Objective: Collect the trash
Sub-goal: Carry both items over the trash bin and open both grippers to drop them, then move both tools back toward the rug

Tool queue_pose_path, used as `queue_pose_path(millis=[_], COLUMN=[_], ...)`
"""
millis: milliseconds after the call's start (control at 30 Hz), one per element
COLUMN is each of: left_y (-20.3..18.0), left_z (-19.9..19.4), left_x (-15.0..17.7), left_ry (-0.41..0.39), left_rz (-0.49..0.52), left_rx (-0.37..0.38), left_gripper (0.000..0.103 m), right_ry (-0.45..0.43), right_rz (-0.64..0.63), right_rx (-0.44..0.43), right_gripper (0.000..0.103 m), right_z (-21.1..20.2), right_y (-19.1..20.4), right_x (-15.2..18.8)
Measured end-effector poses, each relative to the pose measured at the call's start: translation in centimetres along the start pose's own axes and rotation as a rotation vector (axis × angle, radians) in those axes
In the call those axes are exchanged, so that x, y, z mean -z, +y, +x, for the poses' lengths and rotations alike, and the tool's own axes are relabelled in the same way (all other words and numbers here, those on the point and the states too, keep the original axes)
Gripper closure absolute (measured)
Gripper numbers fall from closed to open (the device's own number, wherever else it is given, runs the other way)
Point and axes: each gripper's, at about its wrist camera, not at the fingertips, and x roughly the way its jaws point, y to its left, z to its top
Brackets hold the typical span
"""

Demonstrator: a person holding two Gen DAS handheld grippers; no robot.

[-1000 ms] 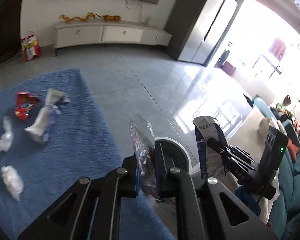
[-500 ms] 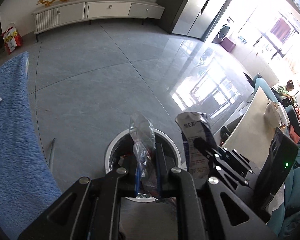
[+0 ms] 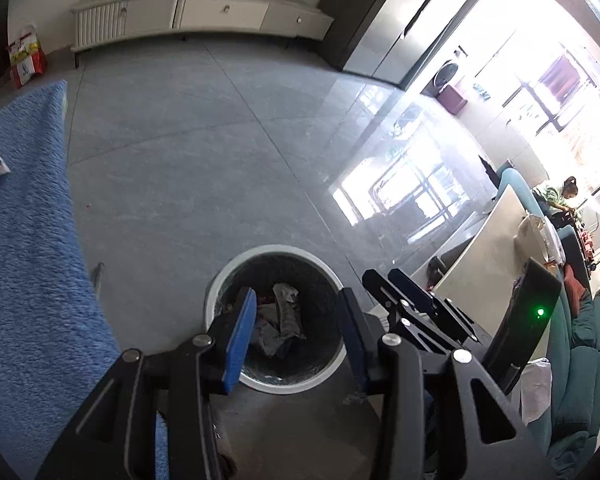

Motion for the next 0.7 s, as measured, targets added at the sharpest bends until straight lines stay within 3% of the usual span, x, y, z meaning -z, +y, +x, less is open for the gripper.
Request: queue_pose_path(millis=[200,433,600,700], left_y=[0.8,4.2,7.3,8.9], left_z=[-5.8,-12.8,-19.8,-23.5], left_x=[1.2,2.6,4.5,5.9], left_ry=[-0.203,-0.286,-0.395,-0.448], left_rz=[0.042,0.026,0.007,-0.002], left_rx=[-0.096,-0.131,-0.177,-0.217], left_gripper=[0.063,0.063,0.063,0.057], right_ry=[-0.075,-0.177,-0.234,-0.254], right_rz=[-0.023,-0.103,-0.158,-0.189], right_rx=[-0.066,-0.168,-0.261,-0.308], right_gripper=[0.061,0.055,0.054,0.053], right_z=[-3.4,-8.3,-11.5,-13.1], right_y=[3.7,10.7,15.8,18.5], right_x=[-1.1,-2.1,-2.2,-2.1])
